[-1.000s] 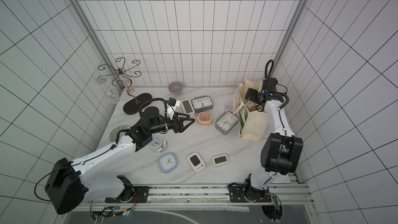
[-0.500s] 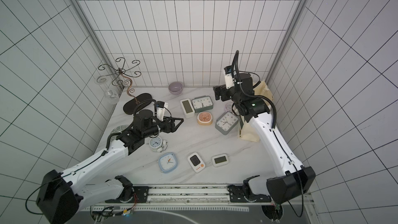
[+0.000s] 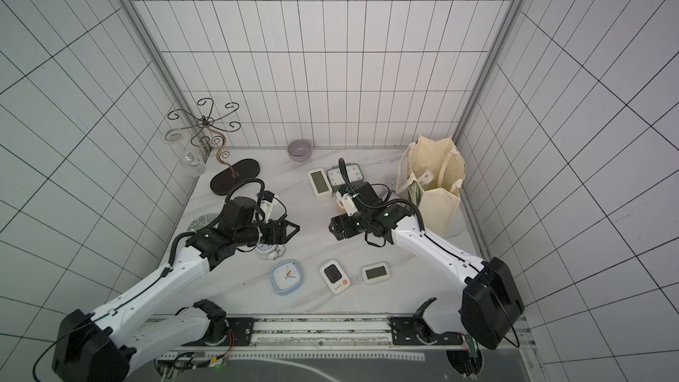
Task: Put the alarm clock into the canvas bag
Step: Pick up the alarm from the center of the board.
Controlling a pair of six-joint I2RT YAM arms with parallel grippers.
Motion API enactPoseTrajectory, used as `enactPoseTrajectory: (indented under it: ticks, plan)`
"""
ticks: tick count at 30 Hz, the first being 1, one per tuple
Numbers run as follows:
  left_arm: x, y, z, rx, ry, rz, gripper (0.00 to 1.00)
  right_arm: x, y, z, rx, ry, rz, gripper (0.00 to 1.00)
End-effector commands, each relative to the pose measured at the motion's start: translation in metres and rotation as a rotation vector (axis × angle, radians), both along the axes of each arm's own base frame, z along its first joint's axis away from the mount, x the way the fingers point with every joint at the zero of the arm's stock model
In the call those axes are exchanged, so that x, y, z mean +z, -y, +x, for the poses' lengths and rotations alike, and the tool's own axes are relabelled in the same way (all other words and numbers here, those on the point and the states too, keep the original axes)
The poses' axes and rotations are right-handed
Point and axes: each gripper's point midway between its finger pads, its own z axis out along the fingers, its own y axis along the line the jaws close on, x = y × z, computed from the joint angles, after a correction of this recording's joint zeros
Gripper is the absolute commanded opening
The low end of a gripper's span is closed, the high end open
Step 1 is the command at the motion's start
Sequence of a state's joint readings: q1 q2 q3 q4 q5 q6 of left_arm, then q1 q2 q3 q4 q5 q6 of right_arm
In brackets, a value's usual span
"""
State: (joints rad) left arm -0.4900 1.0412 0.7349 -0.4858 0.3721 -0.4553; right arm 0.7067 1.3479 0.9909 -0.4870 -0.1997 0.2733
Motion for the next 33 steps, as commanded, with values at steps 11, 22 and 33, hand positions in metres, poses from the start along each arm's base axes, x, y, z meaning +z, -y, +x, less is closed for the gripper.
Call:
enactPoseTrajectory:
  ticks: [11,22,33]
  plan:
    - [-0.008,0.004,-0.018,-0.060,-0.033,-0.026,0.80,-0.075,-0.018,-0.090,0.053,-0.203,-0.230,0.95]
    - [-0.010,0.004,-0.017,-0.056,-0.034,-0.022,0.79,-0.108,-0.010,-0.099,0.069,-0.231,-0.372,0.91]
    - [-0.013,0.001,-0.014,-0.040,-0.051,-0.012,0.79,-0.127,-0.011,-0.101,0.119,-0.253,-0.422,0.74]
